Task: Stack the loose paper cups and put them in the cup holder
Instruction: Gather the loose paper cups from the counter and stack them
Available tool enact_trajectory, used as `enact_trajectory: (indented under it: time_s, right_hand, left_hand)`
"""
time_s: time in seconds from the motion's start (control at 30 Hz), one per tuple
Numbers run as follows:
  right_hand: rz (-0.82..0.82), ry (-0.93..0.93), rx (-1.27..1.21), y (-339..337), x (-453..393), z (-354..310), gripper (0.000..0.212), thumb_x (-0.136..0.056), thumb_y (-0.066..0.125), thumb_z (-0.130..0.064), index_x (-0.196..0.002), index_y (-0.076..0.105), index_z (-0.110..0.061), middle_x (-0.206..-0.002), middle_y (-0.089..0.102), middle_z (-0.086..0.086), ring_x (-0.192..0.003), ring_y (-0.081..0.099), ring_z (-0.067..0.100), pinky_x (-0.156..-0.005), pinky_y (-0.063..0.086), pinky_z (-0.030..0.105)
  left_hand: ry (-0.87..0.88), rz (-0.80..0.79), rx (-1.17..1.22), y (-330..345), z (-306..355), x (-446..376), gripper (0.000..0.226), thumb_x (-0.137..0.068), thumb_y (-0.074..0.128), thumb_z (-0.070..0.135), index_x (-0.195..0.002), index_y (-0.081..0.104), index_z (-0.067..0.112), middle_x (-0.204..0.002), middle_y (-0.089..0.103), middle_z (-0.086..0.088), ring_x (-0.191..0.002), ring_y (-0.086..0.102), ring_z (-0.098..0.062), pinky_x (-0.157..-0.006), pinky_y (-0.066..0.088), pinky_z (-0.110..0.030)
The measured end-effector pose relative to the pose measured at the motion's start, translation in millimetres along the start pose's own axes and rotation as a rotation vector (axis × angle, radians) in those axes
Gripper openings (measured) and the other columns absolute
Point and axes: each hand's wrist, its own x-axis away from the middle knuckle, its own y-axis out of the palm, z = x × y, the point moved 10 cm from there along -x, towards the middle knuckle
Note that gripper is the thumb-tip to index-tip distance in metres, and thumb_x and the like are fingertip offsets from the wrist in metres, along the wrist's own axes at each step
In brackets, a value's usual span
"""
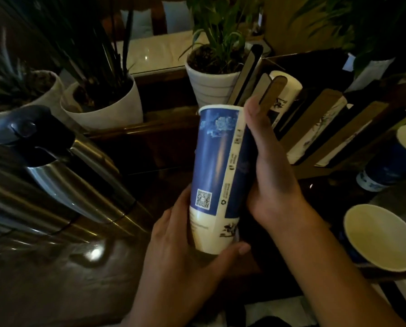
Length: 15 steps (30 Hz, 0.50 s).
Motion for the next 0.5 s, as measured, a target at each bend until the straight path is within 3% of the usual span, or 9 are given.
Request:
enact_trajectory:
  time_s: [0.07, 0.13, 0.2, 0.3, 0.4, 0.5]
  right_hand:
    - [-0.036, 0.028, -0.034, 4.4, 0.1, 4.0, 0.061, -0.075, 0.068, -0.057, -0.127, 0.062, -0.027, -0.113, 0.075, 0.003, -0.104, 0.072, 0.022, -0.087, 0.058, 0.044]
    - [-0.055, 0.062, -0.034, 7.2, 0.0, 8.5, 0.062, -0.077, 0.066, -0.055, -0.130, 0.061, -0.024, -0.119, 0.073, 0.010, -0.110, 0.069, 0.031, -0.095, 0.053, 0.054]
    - [-0.062, 0.059, -0.022, 8.3, -1.6, 9.5, 0.065, -0.078, 0.065, -0.053, -0.134, 0.058, -0.022, -0.123, 0.070, 0.015, -0.114, 0.066, 0.037, -0.101, 0.048, 0.060]
    - [-0.039, 0.000, -0.017, 5.2, -6.3, -1.7, 0.064, -0.082, 0.061, -0.052, -0.135, 0.057, -0.017, -0.123, 0.069, 0.019, -0.113, 0.066, 0.040, -0.099, 0.049, 0.062]
    - [-0.001, -0.014, -0.020, -6.4, -11.0, -5.7, 0.063, -0.083, 0.059, -0.055, -0.132, 0.060, -0.017, -0.120, 0.071, 0.017, -0.111, 0.068, 0.038, -0.098, 0.050, 0.061]
    - [-0.031, -0.013, -0.085, -13.4, -13.2, -1.1, 0.060, -0.088, 0.056, -0.054, -0.136, 0.057, -0.018, -0.125, 0.069, 0.016, -0.114, 0.067, 0.034, -0.098, 0.052, 0.057]
  left_hand:
    - [0.017, 0.049, 0.030, -4.7, -0.2, 0.9, 0.080, -0.061, 0.066, 0.081, -0.133, 0.034, 0.067, -0.118, 0.065, 0.030, -0.106, 0.065, 0.003, -0.086, 0.058, -0.035]
    - [0.059, 0.065, -0.002, -9.1, 4.9, -1.4, 0.070, -0.064, 0.064, 0.082, -0.125, 0.031, 0.076, -0.112, 0.065, 0.034, -0.101, 0.065, 0.008, -0.082, 0.059, -0.033]
    - [0.082, 0.022, -0.029, -7.3, 9.5, -5.6, 0.071, -0.066, 0.061, 0.085, -0.128, 0.028, 0.076, -0.119, 0.059, 0.037, -0.108, 0.060, 0.010, -0.085, 0.057, -0.033]
    - [0.129, -0.044, -0.054, -5.0, 1.6, -6.0, 0.096, -0.063, 0.063, 0.089, -0.144, 0.015, 0.067, -0.143, 0.038, 0.042, -0.131, 0.041, 0.015, -0.098, 0.049, -0.030]
    - [0.029, -0.064, 0.065, -0.5, -38.1, 4.0, 0.131, -0.053, 0.077, 0.085, -0.156, 0.004, 0.048, -0.159, 0.027, 0.027, -0.146, 0.028, 0.005, -0.109, 0.035, -0.031]
    - [0.025, -0.063, 0.197, 16.8, -68.0, 17.3, 0.143, -0.054, 0.090, 0.067, -0.159, -0.001, 0.034, -0.165, 0.021, 0.012, -0.152, 0.023, -0.011, -0.116, 0.032, -0.049]
